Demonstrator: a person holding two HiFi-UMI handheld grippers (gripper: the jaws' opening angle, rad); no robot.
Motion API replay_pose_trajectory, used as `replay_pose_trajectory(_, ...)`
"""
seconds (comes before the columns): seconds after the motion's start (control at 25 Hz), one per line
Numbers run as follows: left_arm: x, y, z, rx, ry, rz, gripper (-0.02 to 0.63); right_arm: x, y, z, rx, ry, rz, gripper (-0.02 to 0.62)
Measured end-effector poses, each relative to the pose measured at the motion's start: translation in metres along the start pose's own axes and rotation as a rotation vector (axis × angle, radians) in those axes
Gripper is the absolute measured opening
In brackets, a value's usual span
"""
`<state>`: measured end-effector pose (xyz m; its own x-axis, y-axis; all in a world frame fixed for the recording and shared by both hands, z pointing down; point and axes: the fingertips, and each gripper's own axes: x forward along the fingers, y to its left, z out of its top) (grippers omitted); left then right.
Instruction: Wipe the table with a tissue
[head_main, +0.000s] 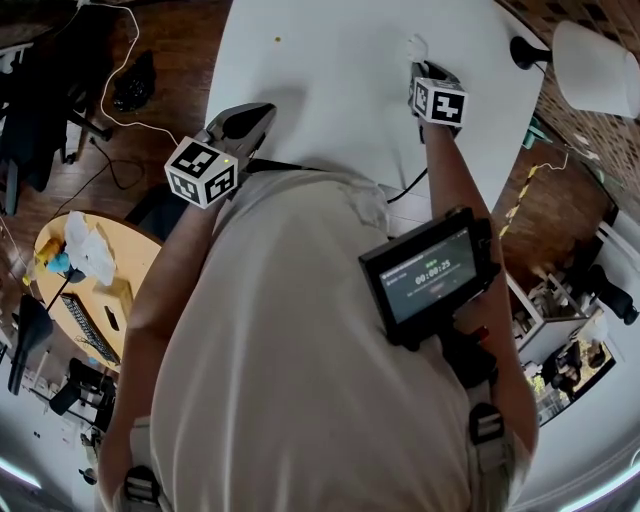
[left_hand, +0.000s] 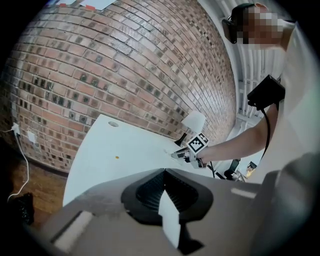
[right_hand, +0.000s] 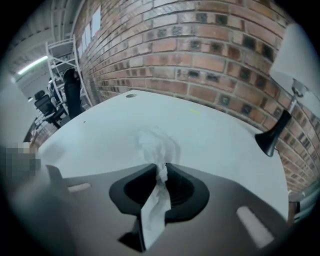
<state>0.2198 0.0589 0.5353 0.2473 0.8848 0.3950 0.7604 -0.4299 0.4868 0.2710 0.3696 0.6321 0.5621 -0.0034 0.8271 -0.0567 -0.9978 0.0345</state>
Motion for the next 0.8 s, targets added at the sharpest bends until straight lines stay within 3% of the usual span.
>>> replay_pose_trajectory(0.24,-0.005,0.001,-0.007,-0.011,-0.007,0.01,0.006,0.008,0.047,0.009,-0.157,0.02,0.096,0.058)
replay_pose_trajectory(0.64,0.004,-0.003,-0.004,-0.004,-0.006,-0.012,0.006,-0.017,0.17,-0.023,-0.514,0.045,0.508,0.058)
replay_pose_trajectory(0.72,0.007,-0.005,-0.004,-0.001,-0.004,-0.02,0.006,-0.022,0.173,-0.034,-0.568,0.047,0.543,0.058)
replay_pose_trajectory(0.8,0.01,-0.006,-0.004,0.001,0.0,-0.027,0.006,-0.024,0.161,-0.04,-0.551,0.039,0.524,0.058)
